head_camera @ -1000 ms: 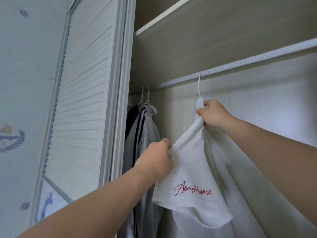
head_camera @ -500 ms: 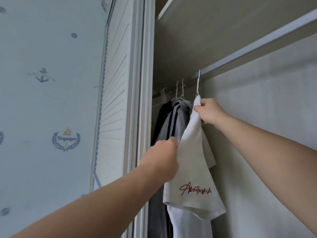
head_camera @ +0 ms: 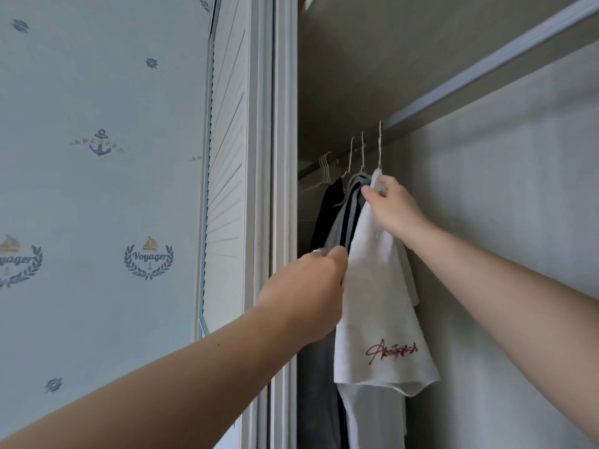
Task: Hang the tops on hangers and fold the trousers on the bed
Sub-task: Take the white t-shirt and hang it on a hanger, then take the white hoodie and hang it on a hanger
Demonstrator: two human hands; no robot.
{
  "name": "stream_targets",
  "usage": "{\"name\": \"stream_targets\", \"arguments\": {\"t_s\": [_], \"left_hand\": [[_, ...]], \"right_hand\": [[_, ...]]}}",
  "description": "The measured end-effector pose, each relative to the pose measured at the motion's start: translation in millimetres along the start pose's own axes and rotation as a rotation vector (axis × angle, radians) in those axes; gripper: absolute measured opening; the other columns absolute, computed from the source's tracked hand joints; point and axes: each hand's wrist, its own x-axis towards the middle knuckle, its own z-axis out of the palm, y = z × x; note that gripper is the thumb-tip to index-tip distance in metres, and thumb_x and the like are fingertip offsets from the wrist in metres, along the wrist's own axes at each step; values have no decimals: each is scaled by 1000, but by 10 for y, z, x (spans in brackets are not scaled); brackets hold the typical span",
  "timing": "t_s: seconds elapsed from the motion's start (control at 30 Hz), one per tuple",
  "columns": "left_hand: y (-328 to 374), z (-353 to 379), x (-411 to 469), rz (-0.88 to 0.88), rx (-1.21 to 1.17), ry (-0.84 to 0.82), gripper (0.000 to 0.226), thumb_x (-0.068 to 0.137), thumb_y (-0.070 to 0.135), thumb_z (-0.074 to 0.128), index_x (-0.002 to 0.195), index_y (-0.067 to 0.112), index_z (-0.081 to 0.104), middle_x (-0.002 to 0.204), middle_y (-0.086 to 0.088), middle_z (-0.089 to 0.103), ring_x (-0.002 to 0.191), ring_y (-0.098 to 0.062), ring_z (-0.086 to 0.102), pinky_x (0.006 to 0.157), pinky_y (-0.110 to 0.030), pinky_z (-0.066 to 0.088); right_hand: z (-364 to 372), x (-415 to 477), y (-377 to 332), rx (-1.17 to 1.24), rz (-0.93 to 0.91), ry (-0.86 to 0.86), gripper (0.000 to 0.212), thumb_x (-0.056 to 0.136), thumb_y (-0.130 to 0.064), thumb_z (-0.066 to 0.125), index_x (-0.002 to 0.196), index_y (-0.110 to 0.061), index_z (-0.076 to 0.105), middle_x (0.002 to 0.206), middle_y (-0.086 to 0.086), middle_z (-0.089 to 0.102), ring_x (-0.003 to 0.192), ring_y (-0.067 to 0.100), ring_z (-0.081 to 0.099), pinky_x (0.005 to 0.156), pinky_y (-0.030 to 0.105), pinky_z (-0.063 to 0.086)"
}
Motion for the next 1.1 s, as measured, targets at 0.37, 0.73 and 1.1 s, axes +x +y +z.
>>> {"name": "stream_targets", "arguments": {"t_s": [0.37, 0.73, 1.1], "left_hand": [[-737, -884, -1341, 5, 302, 8, 61, 97, 66, 24, 152, 40, 19, 166, 12, 14, 154, -16, 1, 122, -37, 13], [-1386, -2360, -4240, -420, 386, -138, 79, 85, 82, 0, 155, 48, -9, 168, 16, -11, 151, -11, -26, 125, -45, -6], [-923, -3734, -7685, -1086, 495, -168, 81, 87, 78, 13, 159, 43, 10, 169, 14, -3, 156, -16, -13, 125, -48, 2]], "right_hand": [[315, -1679, -729, -216, -558, -45, 69, 95, -67, 22, 157, -37, 15, 167, -9, 13, 154, 13, 2, 121, 38, 8], [1265, -4183, -2648, -42, -744, -527, 73, 92, -72, 14, 157, -43, 3, 167, -16, -2, 152, 4, -14, 125, 41, -3], [2244, -6843, -4409, 281, -1044, -963, 75, 93, -70, 18, 159, -36, 14, 167, -13, 10, 154, 9, -2, 124, 49, 4]]}}
